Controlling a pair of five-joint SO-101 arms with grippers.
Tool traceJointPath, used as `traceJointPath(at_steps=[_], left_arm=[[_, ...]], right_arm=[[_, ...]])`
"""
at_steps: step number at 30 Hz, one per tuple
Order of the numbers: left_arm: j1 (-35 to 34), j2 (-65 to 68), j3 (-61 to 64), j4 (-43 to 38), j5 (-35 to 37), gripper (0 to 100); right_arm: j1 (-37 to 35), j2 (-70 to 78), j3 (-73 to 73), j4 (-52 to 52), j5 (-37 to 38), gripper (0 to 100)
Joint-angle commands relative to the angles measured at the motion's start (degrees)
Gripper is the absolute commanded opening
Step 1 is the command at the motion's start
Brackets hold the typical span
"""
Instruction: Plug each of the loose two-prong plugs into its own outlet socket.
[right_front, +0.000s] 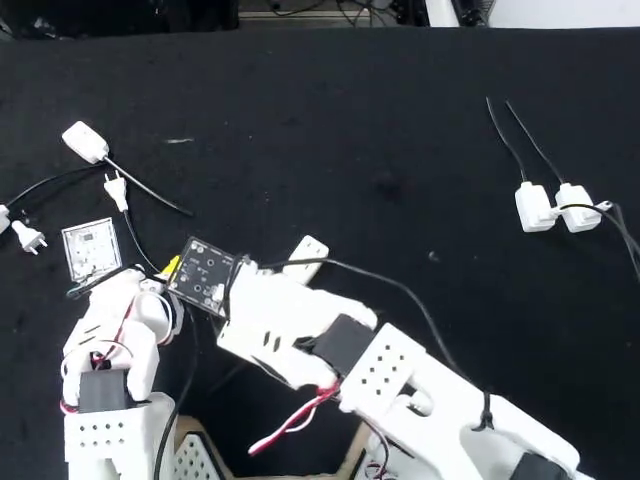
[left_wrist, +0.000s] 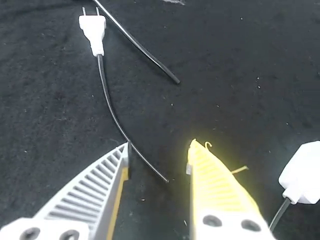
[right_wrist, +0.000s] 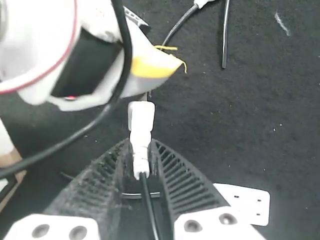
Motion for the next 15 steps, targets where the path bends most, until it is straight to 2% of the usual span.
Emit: traceJointPath(at_steps=[1, 15], left_arm=[[0.66, -0.62, -1.63, -1.05, -0.18, 20], [0.66, -0.62, -1.36, -0.62, -2.2, 20]], right_arm=[[-1.14, 0.13, -3.03, -1.93, -1.41, 1.1], [-0.88, 0.04, -5.05, -2.29, -3.08, 1.1]])
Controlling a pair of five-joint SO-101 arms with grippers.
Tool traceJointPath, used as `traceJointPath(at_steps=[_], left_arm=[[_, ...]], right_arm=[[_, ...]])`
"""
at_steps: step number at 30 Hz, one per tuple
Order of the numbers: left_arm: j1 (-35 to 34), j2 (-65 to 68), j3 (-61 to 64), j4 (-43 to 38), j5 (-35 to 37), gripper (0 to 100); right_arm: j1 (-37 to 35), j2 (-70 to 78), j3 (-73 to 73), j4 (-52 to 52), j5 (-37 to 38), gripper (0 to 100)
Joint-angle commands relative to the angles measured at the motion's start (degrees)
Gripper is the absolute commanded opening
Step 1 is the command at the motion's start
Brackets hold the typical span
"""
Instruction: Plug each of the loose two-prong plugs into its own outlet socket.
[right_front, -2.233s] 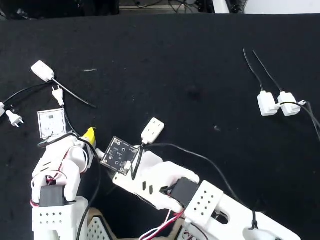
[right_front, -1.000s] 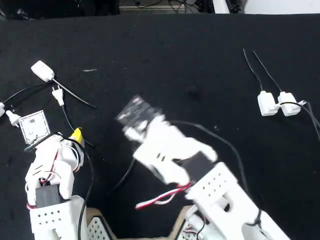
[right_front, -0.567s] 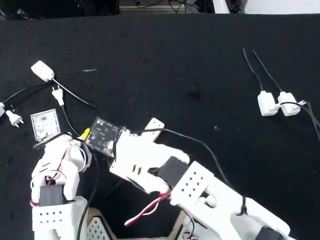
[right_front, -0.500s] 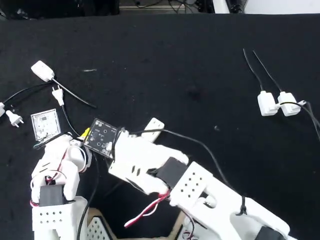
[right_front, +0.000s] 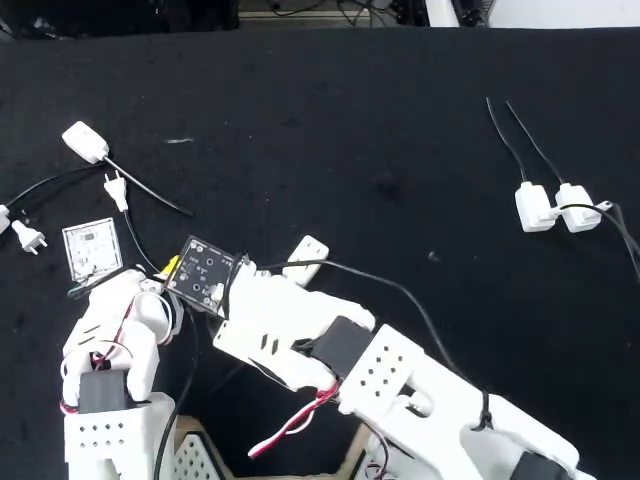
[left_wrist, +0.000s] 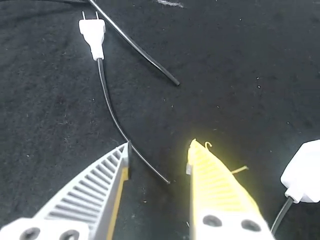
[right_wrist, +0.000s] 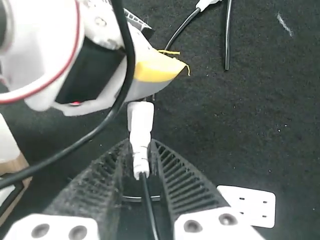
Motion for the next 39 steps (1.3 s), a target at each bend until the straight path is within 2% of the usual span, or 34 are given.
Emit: traceJointPath(at_steps=[1, 13, 36, 39], left_arm=[[0.66, -0.26, -1.27, -0.62, -0.97, 20], [0.66, -0.26, -1.27, -0.53, -1.14, 20], [0.75, -0.26, -0.48, -0.62, -1.14, 20], [2.42, -0.18, -0.31, -0.53, -1.23, 20]], right_arm=[[-0.26, 0.04, -4.97, -1.76, -0.79, 1.1], [-0.26, -5.32, -4.79, -1.23, -0.7, 1.1], [-0.26, -5.41, -4.44, -1.58, -0.7, 1.1], [-0.26, -5.49, -4.44, -1.49, -0.7, 1.1]])
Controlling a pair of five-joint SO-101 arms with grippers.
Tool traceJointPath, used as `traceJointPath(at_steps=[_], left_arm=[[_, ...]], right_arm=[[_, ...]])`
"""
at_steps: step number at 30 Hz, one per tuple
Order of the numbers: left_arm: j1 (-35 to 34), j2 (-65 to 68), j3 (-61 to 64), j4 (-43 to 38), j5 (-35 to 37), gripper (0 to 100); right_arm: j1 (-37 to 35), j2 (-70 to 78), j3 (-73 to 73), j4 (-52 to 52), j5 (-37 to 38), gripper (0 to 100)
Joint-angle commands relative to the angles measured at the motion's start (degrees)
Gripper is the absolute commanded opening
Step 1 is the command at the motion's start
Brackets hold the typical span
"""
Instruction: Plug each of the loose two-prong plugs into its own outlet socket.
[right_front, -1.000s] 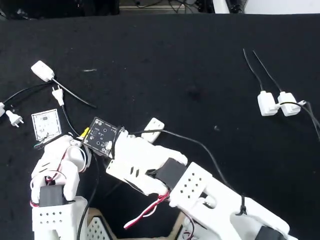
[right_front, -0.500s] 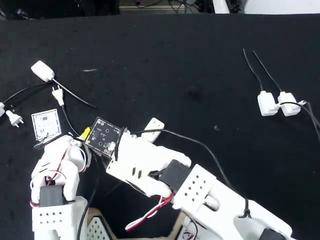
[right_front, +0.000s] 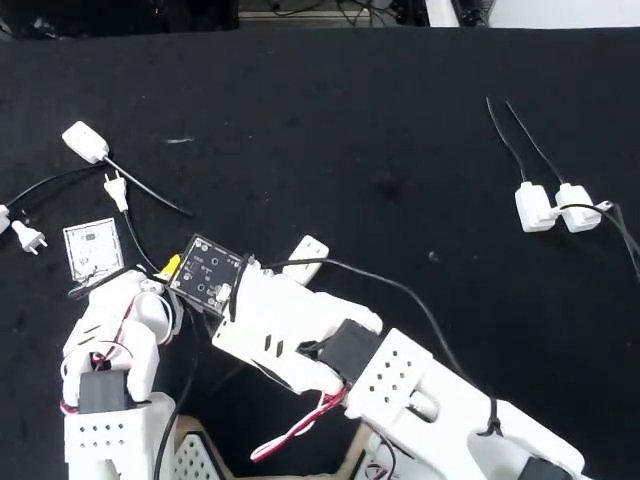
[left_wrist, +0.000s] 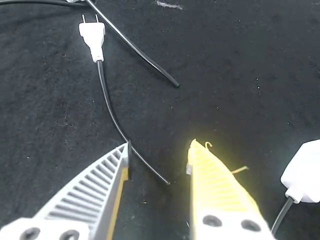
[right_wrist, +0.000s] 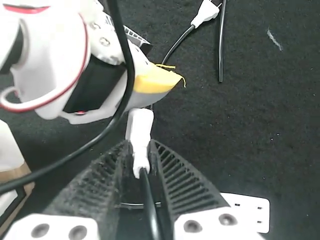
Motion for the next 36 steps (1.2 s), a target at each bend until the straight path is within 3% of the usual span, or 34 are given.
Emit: traceJointPath(at_steps=[1, 14, 20, 29, 36], left_arm=[[3.12, 0.0, -0.31, -0.53, -0.88, 20], [3.38, -0.09, -0.31, -0.53, -0.88, 20], [-0.66, -0.18, -0.92, -0.53, -0.7, 20], [-0.66, -0.18, -0.4, -0.53, -0.79, 20], [-0.57, -0.18, -0.75, 2.46, -0.79, 20]], right_arm=[[-0.18, -2.86, -4.09, -1.41, -0.44, 1.1], [3.25, -2.51, -4.09, 0.35, -0.44, 1.1], [10.46, -2.42, -4.97, 6.42, -0.44, 1.1], [27.16, 6.02, -21.49, 28.22, 5.71, 1.1], [30.15, 28.79, -44.88, 45.19, 12.57, 1.1]])
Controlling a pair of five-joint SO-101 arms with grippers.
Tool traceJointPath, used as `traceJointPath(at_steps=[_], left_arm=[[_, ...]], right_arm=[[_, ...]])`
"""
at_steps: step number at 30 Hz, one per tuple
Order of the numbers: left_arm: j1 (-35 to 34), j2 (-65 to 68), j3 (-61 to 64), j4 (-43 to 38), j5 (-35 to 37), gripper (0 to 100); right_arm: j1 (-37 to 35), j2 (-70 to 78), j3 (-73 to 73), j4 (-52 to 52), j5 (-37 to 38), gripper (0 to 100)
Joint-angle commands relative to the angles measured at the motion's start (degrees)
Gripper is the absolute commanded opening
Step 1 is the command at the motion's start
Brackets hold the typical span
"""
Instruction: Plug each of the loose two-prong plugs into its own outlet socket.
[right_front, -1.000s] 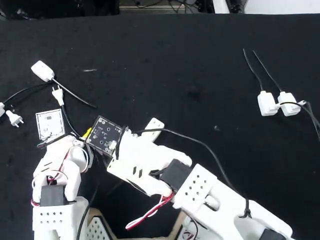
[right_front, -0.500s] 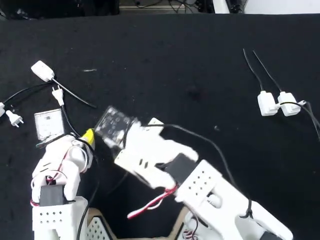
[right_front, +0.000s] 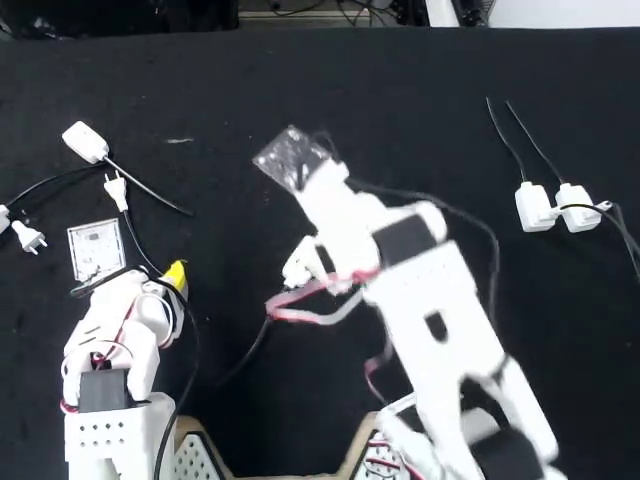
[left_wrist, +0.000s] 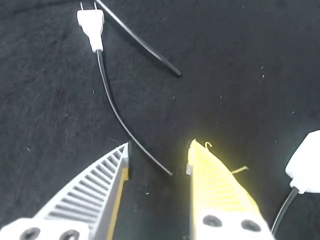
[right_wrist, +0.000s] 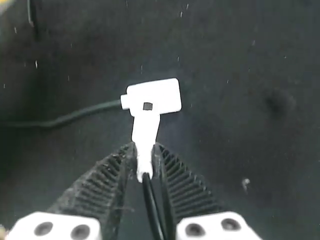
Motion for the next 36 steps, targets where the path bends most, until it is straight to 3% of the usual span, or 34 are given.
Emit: traceJointPath(at_steps=[1, 4, 14, 33, 36], left_arm=[[-0.4, -0.62, -0.84, 1.49, -0.09, 20], [-0.4, -0.62, -0.75, 1.85, 0.0, 20], [-0.4, -0.62, -0.92, 2.29, 0.26, 20], [-0.4, -0.62, -0.75, 2.29, 0.26, 20], [-0.4, -0.62, -0.75, 2.29, 0.26, 20]], right_arm=[[1.85, 14.99, -17.19, 8.88, 5.8, 1.1], [3.16, 24.66, -24.75, 11.25, 9.32, 1.1], [6.33, 45.85, -46.55, 19.6, 9.23, 1.1], [6.15, 55.08, -49.63, 19.69, 7.56, 1.0], [5.98, 55.08, -49.63, 19.6, 11.25, 1.0]])
